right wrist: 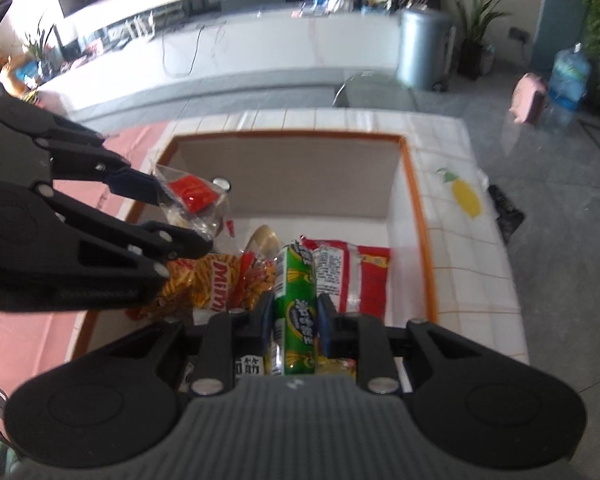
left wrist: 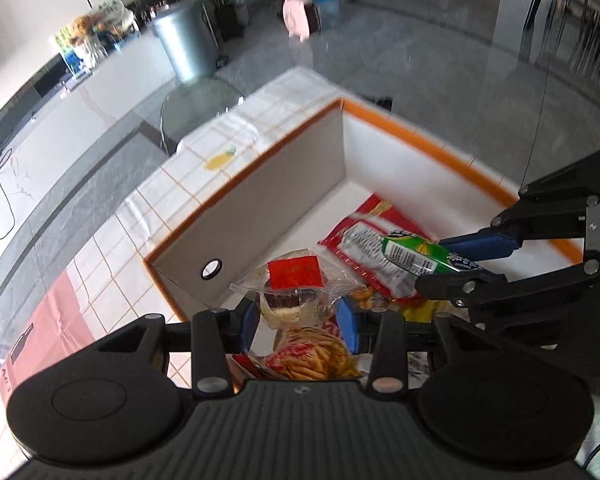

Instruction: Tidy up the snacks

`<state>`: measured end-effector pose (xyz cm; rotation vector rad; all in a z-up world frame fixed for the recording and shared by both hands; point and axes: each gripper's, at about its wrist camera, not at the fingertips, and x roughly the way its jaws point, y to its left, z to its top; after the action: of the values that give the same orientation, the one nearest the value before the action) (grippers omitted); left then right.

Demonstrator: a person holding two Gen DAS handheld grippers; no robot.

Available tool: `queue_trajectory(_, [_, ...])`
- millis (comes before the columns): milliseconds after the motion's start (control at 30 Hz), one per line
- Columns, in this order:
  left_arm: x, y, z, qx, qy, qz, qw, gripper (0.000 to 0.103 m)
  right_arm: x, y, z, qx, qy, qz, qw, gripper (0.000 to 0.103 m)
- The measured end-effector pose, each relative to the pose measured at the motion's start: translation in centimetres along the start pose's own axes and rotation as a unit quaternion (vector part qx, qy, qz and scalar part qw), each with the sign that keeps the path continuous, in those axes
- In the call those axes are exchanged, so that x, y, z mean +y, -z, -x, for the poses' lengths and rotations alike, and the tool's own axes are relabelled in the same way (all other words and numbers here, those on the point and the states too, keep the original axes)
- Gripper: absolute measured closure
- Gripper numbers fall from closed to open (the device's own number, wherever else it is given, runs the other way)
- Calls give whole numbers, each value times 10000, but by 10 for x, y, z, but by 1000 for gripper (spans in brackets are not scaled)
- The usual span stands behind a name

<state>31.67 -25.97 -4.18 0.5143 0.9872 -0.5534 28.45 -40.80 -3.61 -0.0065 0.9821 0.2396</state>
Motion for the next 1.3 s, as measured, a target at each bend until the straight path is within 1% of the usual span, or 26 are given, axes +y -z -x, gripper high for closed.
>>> queue_trajectory(100, [4,1,-16,201,-39,-1,9998,56,-2,-6,-21,249,-130,29,9996,84])
queue_trajectory(233, [8,3,-27,314,-19,-19,9995,56,1,-9,-41,480,-149,92,9987,84])
queue_trajectory(400, [5,6,-35,356,-10,-106,9993,55,4,-10,-56,664,-150,181,9975,83])
queue_trajectory(467, [5,7,-36,366,-49,-113,9993,51,7,-11,-59,735,-145,203,9970,83])
queue_trajectory(533, [5,8,-34,315,-67,-148,9994,51,7,-11,-59,723,-123,200,9971,82])
queue_trajectory(567, [4,8,-33,311,-93,-175,9993,50,8,-11,-58,734,-102,210,9970,80])
queue_trajectory(633, [4,9,-30,294,-142,-202,9993,47,9,-10,-57,780,-49,241,9967,68])
queue_trajectory(667, [5,10,-28,272,-125,-192,9994,45,9,-11,-55,787,-45,260,9966,67])
queue_trajectory(733, [7,12,-20,221,-80,-156,9996,42,9,-13,-51,794,-23,275,9965,65])
queue_trajectory(800, [9,13,-8,145,-83,-139,9998,37,10,-14,-44,787,22,272,9965,63])
queue_trajectory(833, [10,14,-2,97,-84,-142,9998,36,10,-15,-40,777,38,262,9966,62])
queue_trajectory(1033, [12,20,46,-174,-195,-139,9996,35,16,-24,-8,665,126,166,9976,56])
queue_trajectory(1133, [12,25,77,-423,-260,-65,9987,35,24,-28,18,475,188,206,9985,54])
queue_trajectory(1200, [12,30,99,-607,-302,20,9977,35,30,-30,38,291,211,225,9991,49])
queue_trajectory(1233, [12,33,112,-725,-329,72,9968,35,33,-30,49,193,223,225,9993,46])
queue_trajectory(1300, [11,41,137,-990,-368,169,9943,35,40,-28,71,0,263,210,9994,43])
